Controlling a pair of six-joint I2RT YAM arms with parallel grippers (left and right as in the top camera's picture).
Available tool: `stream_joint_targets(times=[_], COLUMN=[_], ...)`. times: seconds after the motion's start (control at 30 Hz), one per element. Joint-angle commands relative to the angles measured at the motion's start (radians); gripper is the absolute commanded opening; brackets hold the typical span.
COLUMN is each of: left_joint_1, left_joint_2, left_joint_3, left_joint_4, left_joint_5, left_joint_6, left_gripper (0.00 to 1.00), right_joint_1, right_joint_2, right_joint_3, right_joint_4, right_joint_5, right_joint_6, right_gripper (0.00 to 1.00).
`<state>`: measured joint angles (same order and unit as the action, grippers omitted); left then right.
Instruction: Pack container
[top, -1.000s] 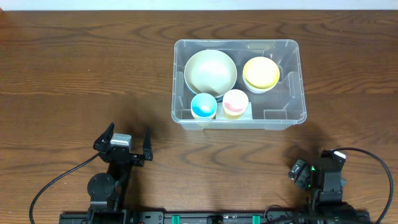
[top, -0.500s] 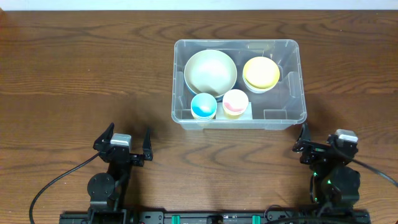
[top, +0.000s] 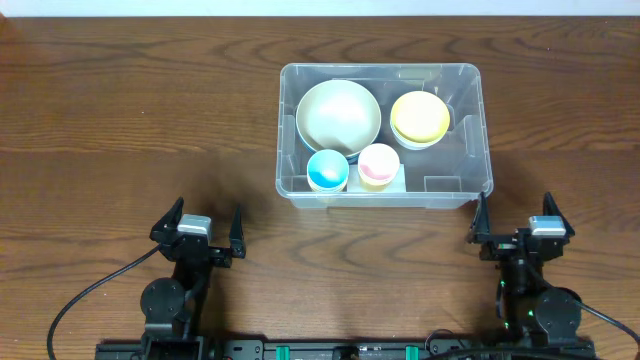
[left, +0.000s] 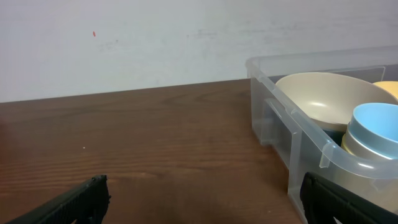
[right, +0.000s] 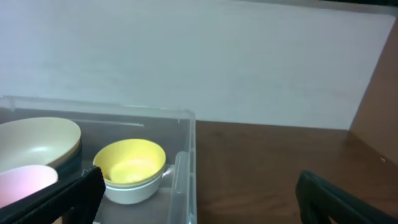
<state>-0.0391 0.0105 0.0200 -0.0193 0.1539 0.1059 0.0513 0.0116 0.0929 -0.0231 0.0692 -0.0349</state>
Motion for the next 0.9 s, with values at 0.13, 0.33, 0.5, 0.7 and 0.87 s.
stream_joint_targets(times=[0.13, 0.33, 0.5, 0.7, 0.87], left_joint_1=[0.006, 0.006, 0.006, 0.006, 0.006], left_joint_2=[-0.005, -0.005, -0.005, -0.005, -0.005], left_joint_3=[-0.016, -0.016, -0.016, -0.016, -0.016], left_joint_4=[-0.036, -0.036, -0.036, -0.036, -0.036], left_joint_5=[0.018, 0.018, 0.018, 0.018, 0.018], left_joint_6=[0.01, 0.01, 0.01, 0.01, 0.01], left_gripper=[0.98, 0.98, 0.98, 0.98, 0.98], right_joint_1=[0.01, 0.01, 0.01, 0.01, 0.01], right_joint_2=[-0.007, -0.007, -0.007, -0.006, -0.006], right_joint_3=[-0.087, -0.087, -0.087, -0.087, -0.087], right_joint_4=[0.017, -0.05, -0.05, -0.05, -0.05], right_joint_5=[-0.041, -0.044, -0.044, -0.044, -0.044], right_joint_6=[-0.035, -0.076, -0.075, -0.075, -0.075], right_gripper=[0.99, 0.99, 0.99, 0.99, 0.99])
